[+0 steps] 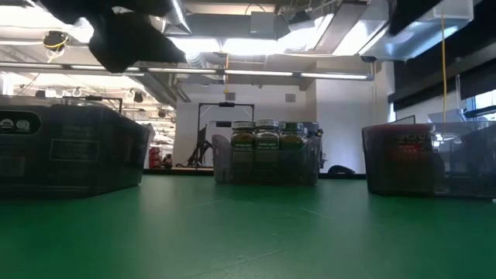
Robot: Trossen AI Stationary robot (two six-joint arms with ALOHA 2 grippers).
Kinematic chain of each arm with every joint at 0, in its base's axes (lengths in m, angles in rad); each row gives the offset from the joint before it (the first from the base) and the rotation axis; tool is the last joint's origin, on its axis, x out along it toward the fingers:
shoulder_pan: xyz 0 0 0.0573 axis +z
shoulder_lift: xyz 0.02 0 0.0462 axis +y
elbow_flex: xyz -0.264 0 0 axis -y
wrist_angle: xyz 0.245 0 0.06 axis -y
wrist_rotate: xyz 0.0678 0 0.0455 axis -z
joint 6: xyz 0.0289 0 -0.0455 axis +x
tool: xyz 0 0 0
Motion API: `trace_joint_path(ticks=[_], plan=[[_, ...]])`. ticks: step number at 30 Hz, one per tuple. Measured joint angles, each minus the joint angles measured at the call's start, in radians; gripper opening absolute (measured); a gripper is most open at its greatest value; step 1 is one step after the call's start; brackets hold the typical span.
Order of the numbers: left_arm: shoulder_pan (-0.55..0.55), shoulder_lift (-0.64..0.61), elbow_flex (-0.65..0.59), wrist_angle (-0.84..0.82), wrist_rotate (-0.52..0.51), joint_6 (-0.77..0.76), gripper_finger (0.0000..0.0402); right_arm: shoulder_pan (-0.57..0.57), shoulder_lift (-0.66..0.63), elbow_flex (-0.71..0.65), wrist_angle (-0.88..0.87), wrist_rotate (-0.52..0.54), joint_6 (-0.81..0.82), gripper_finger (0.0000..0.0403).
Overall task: Sort spices by type
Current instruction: Put the red seasoning can into the right black bin
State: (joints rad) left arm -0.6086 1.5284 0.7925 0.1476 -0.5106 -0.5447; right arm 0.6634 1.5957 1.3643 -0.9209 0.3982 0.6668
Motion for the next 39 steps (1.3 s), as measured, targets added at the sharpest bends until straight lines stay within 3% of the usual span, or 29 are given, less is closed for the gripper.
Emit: trace_joint_path(ticks=[5, 12, 22, 30, 34, 39], plan=[[0.002, 0.074, 0.001, 0.11, 0.001, 0.005, 0.025, 0.095, -0.001, 0.054, -0.097, -0.152, 0.179, 0.0321], [0.002, 0.146, 0.001, 0.211, 0.002, -0.017, 0.025, 0.284, 0.0, 0.058, -0.15, -0.263, 0.584, 0.0321], [-0.001, 0.188, 0.001, 0.342, 0.002, -0.048, 0.025, 0.536, 0.01, 0.058, -0.18, -0.287, 1.111, 0.0321], [-0.007, 0.188, 0.001, 0.359, 0.001, -0.044, 0.025, 0.587, 0.07, 0.058, -0.133, -0.44, 1.214, 0.0318], [-0.006, 0.188, 0.001, 0.358, -0.005, -0.032, 0.025, 0.587, 0.107, 0.058, -0.135, -0.534, 1.217, 0.0275], [-0.006, 0.188, 0.001, 0.358, -0.014, -0.025, 0.025, 0.584, 0.152, 0.058, -0.156, -0.61, 1.207, 0.0169]])
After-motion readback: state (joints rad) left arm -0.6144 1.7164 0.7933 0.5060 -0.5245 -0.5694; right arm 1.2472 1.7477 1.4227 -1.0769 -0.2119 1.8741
